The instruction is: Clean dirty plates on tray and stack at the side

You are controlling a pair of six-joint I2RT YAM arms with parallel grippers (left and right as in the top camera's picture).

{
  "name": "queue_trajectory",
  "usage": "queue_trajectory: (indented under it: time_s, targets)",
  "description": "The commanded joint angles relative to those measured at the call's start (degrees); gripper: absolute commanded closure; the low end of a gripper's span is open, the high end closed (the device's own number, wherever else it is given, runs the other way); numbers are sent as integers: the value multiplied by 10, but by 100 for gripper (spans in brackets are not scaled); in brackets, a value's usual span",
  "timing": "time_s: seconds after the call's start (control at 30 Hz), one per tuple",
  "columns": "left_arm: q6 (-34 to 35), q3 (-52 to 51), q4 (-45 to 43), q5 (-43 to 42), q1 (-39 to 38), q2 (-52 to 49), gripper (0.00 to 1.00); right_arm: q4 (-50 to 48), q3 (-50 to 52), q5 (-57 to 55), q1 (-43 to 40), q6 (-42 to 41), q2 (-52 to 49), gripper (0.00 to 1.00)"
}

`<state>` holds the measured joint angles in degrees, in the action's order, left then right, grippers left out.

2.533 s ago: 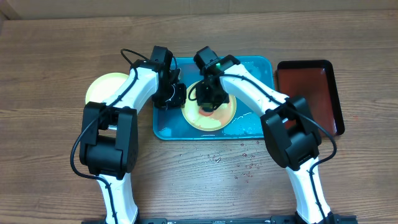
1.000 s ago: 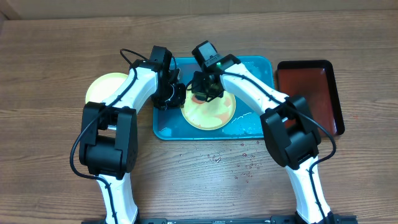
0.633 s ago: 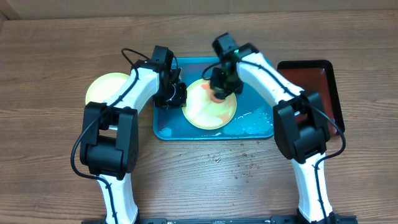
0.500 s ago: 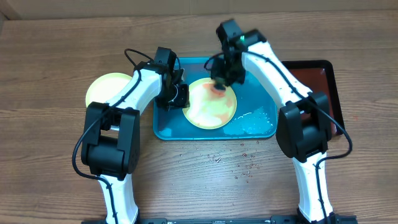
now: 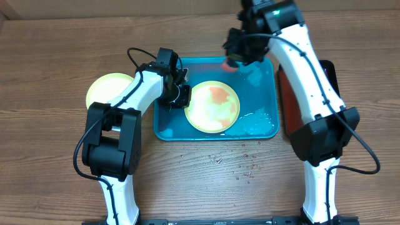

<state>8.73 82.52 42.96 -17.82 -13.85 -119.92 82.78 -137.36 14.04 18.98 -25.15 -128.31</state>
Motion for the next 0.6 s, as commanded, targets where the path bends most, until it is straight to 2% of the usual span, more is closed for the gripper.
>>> queue_trajectory:
  time_s: [0.0,0.2,0.3,0.57]
  targets:
    - [-15,27,32,51,20,26,96,17,-12,0,-35,24,23,96]
    - [-15,69,64,104,40,113,96,26,-10,-27,-49,30,22,96]
    - [-15,70,77,155,41,173,96,29,3,-37,-49,30,22,96]
    - [-15,70,135,292,47,241,96,32,4,-37,-49,31,21,96]
